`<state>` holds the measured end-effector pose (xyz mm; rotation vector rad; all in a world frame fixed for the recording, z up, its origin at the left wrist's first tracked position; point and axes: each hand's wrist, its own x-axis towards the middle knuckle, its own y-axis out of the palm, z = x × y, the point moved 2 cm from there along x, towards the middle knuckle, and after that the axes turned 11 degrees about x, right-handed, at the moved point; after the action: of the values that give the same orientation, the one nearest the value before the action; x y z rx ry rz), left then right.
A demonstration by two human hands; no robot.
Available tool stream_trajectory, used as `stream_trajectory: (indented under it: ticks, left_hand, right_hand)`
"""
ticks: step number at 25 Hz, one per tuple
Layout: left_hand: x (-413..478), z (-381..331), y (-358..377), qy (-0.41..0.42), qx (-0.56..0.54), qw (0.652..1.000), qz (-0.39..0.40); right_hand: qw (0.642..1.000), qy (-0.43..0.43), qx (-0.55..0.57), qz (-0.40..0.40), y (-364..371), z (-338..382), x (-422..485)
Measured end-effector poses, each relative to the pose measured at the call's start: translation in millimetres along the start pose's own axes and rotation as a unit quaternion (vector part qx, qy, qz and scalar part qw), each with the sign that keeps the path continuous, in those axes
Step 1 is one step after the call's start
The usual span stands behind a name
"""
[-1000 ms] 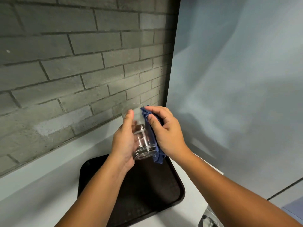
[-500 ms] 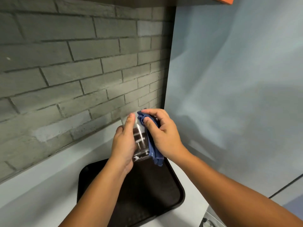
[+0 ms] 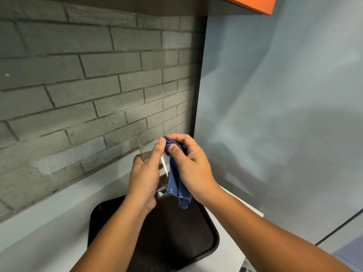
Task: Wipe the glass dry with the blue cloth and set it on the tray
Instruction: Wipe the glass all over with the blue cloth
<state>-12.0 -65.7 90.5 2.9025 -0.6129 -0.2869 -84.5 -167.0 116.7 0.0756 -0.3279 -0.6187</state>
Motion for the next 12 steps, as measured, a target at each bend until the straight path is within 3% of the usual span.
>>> stream_trajectory:
  ticks: [2,5,9,12]
  left_hand:
    - [0.6,-3.4,0.8,0.019,-0.006,1.0,0.013]
    - [3.9,-6.6,0.0,0.03,0.004,0.999,0.018]
    - [10.2,-7.3,-3.4,0.054,0.04,0.998,-0.005]
    - [4.7,-8.7,2.9,0.076,0.046,0.996,0.008]
  right_hand:
    - [0.999,-0.016,0.028,0.014,-1.0,2.4,-1.6]
    - [0.992,0.071,0.1,-0.031,-2.6,-1.1,1.2]
    - [0.999,-0.02,0.042,-0.003,-4.0,-1.8,-1.3]
    - [0.992,0.074,0.093,-0.05,-11.1,-6.4,3.2]
